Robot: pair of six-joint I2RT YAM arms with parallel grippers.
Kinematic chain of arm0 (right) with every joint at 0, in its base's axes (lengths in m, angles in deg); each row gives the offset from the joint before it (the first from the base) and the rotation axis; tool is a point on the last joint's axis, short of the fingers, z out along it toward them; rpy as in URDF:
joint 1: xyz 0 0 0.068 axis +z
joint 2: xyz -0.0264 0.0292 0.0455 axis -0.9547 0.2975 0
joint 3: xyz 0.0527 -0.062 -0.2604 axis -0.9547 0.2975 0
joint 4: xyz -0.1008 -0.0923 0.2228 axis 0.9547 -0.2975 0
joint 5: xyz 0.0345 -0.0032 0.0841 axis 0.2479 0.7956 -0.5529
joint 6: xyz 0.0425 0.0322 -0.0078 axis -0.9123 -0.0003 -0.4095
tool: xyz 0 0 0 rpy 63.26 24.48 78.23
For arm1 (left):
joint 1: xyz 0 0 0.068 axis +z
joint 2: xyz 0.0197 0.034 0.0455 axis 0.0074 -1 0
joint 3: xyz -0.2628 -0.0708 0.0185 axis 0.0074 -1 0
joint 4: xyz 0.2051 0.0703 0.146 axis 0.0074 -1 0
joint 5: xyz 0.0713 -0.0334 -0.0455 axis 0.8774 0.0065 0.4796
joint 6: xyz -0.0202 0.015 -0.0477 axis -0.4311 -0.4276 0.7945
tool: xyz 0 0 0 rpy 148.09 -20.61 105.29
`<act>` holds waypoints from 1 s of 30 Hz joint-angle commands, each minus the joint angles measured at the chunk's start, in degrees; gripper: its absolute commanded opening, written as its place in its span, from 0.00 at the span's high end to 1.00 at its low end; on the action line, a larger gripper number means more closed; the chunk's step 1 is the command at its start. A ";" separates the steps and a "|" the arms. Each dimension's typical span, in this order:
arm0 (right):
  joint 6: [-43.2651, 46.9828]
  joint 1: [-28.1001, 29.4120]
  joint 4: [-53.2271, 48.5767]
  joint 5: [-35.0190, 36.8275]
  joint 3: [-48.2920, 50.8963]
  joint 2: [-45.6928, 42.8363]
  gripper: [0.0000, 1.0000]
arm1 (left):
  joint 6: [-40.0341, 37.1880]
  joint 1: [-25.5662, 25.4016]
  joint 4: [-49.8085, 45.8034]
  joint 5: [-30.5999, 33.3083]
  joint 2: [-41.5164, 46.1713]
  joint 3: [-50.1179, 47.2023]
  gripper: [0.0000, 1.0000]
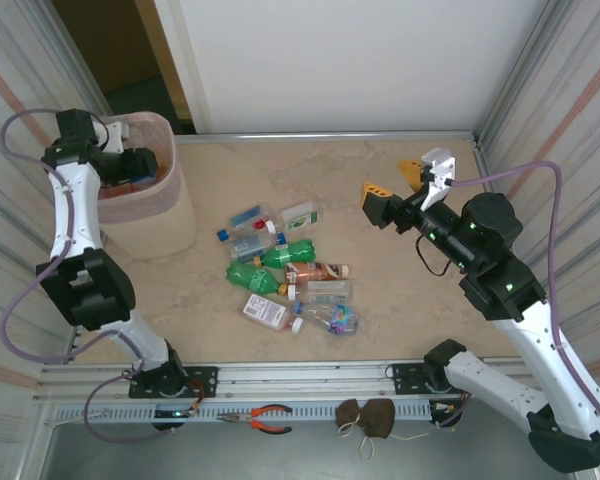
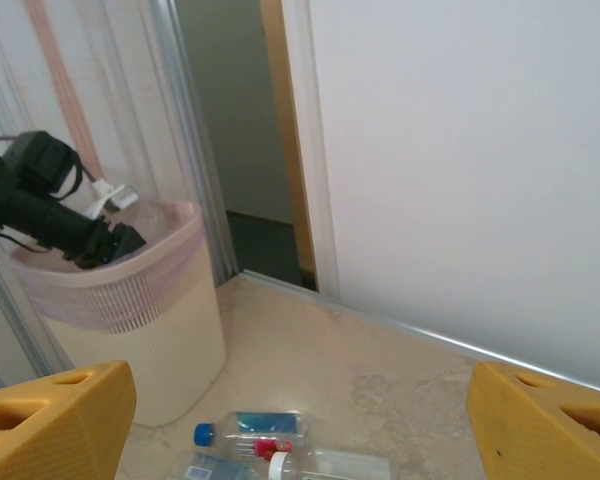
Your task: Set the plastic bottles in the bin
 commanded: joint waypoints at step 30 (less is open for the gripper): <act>-0.81 -1.36 0.43 -0.85 1.49 -1.57 0.16 | -5.21 -5.81 -8.08 4.99 -5.10 3.19 0.40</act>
